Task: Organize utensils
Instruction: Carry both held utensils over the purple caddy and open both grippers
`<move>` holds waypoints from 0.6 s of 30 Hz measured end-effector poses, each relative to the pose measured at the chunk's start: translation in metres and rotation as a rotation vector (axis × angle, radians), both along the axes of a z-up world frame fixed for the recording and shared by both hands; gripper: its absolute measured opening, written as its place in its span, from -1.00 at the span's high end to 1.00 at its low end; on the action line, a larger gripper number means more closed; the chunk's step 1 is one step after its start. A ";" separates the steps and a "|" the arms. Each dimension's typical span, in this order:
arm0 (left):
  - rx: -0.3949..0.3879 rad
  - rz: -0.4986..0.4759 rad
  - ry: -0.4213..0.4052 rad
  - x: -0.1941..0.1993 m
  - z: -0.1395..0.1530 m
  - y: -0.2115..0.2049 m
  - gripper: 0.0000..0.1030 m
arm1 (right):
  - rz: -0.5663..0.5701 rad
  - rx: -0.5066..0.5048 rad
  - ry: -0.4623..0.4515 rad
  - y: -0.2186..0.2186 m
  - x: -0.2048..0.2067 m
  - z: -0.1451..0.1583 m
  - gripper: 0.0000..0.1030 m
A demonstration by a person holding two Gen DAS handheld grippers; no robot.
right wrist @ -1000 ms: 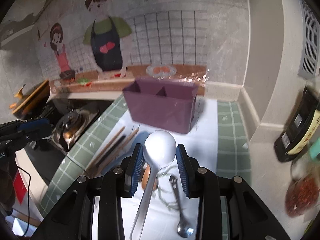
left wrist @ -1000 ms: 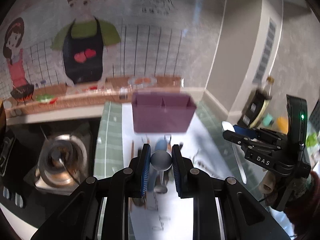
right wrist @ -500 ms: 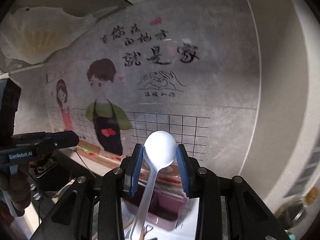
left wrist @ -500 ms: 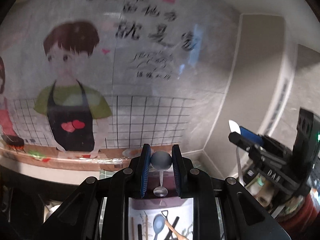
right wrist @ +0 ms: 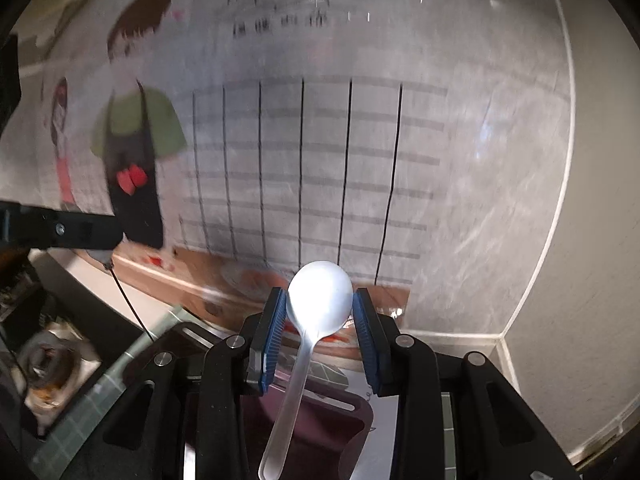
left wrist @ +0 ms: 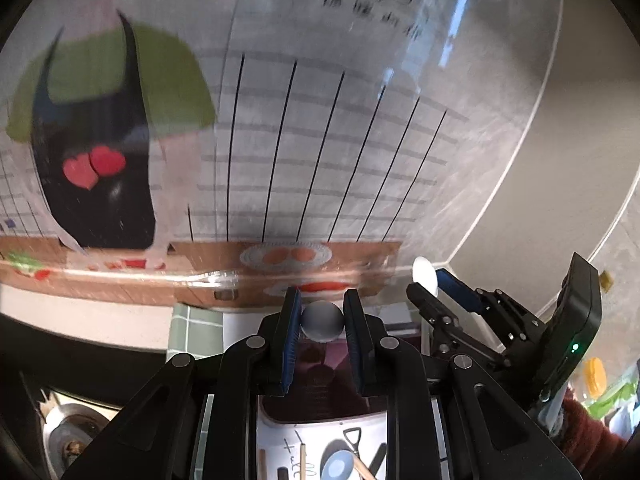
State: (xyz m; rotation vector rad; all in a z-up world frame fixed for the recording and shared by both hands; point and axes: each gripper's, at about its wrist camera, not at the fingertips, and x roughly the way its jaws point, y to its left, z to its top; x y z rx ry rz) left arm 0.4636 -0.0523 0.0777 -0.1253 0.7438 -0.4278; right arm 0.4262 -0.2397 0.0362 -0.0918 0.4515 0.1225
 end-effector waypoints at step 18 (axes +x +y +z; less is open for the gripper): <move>0.047 0.036 -0.017 -0.061 0.004 0.022 -0.09 | 0.128 0.126 0.243 -0.024 -0.069 0.026 0.20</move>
